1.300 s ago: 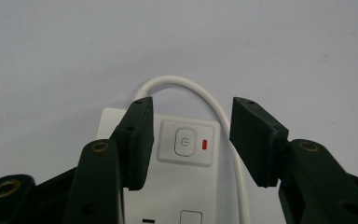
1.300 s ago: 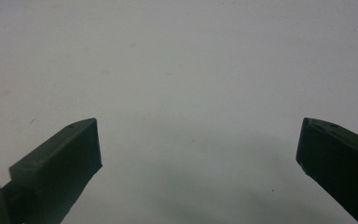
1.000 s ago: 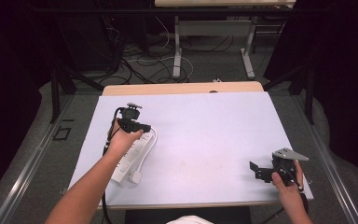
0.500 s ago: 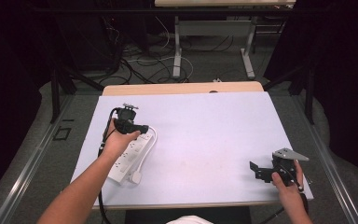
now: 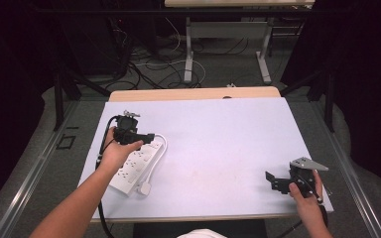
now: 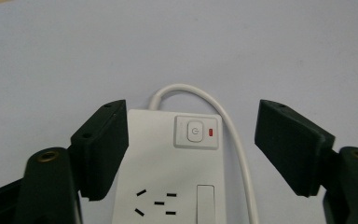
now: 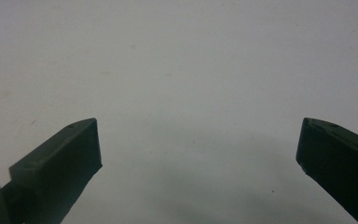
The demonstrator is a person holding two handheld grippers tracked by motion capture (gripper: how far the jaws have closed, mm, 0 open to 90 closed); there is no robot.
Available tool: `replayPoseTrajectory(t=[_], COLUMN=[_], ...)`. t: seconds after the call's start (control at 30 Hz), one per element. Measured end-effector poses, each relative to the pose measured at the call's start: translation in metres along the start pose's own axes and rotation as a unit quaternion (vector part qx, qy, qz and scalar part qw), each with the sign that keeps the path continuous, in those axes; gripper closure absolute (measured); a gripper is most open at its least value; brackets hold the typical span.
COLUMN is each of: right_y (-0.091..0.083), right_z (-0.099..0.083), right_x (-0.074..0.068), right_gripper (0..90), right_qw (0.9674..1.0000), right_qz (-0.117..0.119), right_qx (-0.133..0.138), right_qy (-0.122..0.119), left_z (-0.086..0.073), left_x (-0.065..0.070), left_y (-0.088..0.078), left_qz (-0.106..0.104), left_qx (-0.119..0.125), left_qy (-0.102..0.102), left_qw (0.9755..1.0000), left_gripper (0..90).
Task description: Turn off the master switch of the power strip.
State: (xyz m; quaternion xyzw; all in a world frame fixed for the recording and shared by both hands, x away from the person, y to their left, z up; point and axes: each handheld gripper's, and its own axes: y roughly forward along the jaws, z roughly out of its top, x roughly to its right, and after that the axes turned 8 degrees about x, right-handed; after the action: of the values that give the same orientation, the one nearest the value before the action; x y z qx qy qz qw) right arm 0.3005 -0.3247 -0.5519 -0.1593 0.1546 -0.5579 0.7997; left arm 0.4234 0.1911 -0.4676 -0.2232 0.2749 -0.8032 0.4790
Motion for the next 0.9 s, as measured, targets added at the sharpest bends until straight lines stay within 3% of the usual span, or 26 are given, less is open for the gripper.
replayPoseTrajectory(t=[0.1,0.27,0.43,0.6,0.7,0.77,0.9], right_y=[-0.001,-0.001,-0.001,-0.001,0.000,-0.001,-0.002], right_z=[0.001,0.000,0.000,0.001,0.000,0.001,0.001], right_x=[-0.001,-0.001,0.000,-0.001,-0.001,-0.001,0.000], right_gripper=[0.0,0.0,0.0,0.0,0.0,0.0,0.0], right_qw=[1.0000,1.0000,1.0000,1.0000,1.0000,1.0000,1.0000], right_qz=[0.004,0.000,0.003,0.003,-0.003,-0.001,0.000], right_qx=[-0.003,0.001,-0.001,-0.002,0.009,0.002,0.000], right_qy=[0.001,0.000,0.000,0.000,0.000,-0.001,-0.002], left_z=[-0.003,-0.010,-0.019,-0.029,-0.035,-0.039,-0.046], left_x=[-0.002,-0.004,-0.003,-0.002,-0.003,-0.005,-0.008], left_y=[-0.004,-0.012,-0.019,-0.027,-0.033,-0.037,-0.046], left_qz=[0.000,-0.004,-0.008,-0.022,-0.017,-0.021,-0.019], left_qx=[0.007,0.013,0.023,0.039,0.059,0.069,0.070], left_qy=[-0.012,-0.013,-0.018,-0.020,-0.031,-0.037,-0.037], left_qw=[0.9999,0.9998,0.9995,0.9988,0.9976,0.9967,0.9966], left_gripper=[17.0,15.0,3.2,0.4,0.4,0.4,0.4])
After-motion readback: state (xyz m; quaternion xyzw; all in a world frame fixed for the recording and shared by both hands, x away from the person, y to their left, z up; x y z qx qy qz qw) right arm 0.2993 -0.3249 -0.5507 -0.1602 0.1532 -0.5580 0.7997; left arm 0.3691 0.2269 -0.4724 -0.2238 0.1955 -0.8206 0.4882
